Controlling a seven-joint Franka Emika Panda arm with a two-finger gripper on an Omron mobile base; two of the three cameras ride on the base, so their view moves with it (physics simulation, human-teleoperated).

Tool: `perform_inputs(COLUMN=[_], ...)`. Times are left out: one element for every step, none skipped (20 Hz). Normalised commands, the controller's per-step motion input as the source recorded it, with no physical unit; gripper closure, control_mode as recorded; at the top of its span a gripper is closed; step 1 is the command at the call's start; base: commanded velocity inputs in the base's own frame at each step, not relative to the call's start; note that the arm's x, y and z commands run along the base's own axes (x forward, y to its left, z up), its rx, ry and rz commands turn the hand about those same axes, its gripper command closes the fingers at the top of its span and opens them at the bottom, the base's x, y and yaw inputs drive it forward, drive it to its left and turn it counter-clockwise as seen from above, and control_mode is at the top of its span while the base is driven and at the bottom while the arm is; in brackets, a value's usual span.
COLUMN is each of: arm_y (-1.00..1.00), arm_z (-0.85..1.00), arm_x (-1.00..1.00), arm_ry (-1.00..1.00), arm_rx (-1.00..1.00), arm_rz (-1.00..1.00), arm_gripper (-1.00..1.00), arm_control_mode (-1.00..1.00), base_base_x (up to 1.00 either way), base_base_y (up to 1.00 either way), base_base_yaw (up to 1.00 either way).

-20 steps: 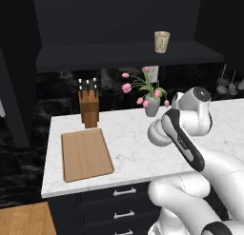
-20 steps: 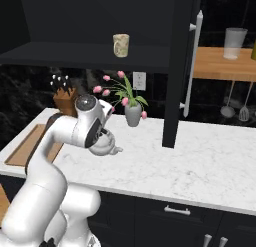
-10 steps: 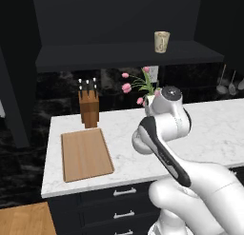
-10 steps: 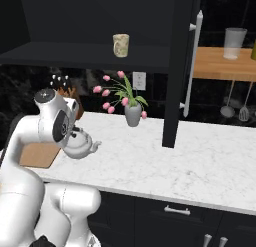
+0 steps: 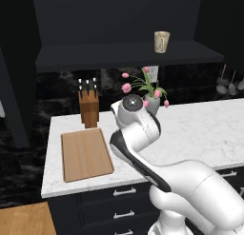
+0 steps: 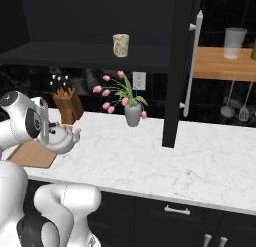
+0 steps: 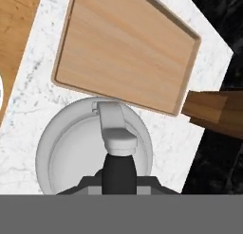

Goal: Pick the kettle from the counter and place it on the tray. Then pick the mug from the cabinet and place it on the tray. Then close the cabinet doors.

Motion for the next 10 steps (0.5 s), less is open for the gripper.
perform_inputs(arm_y=[0.53, 0.54, 0.53, 0.51, 0.51, 0.54, 0.52, 0.52, 0.53, 0.52], arm_z=[0.00, 0.00, 0.00, 0.00, 0.00, 0.00, 0.00, 0.00, -0.01, -0.05], arm_x=[0.43, 0.46, 0.47, 0.48, 0.48, 0.47, 0.49, 0.45, 0.41, 0.32], arm_ry=[-0.11, -0.15, -0.14, -0.10, -0.07, 0.00, 0.00, 0.00, 0.00, 0.00], arm_rx=[-0.06, -0.10, -0.10, -0.09, -0.08, -0.07, -0.05, -0.04, -0.02, 0.00], arm_rz=[0.24, 0.23, 0.22, 0.22, 0.22, 0.24, 0.25, 0.26, 0.27, 0.29], arm_gripper=[1.00, 1.00, 1.00, 1.00, 1.00, 1.00, 1.00, 1.00, 1.00, 1.00], arm_control_mode=[-1.00, -1.00, -1.00, -1.00, -1.00, -1.00, -1.00, -1.00, -1.00, -1.00], base_base_x=[0.00, 0.00, 0.00, 0.00, 0.00, 0.00, 0.00, 0.00, 0.00, 0.00], base_base_y=[0.00, 0.00, 0.00, 0.00, 0.00, 0.00, 0.00, 0.00, 0.00, 0.00], base_base_yaw=[0.00, 0.00, 0.00, 0.00, 0.00, 0.00, 0.00, 0.00, 0.00, 0.00])
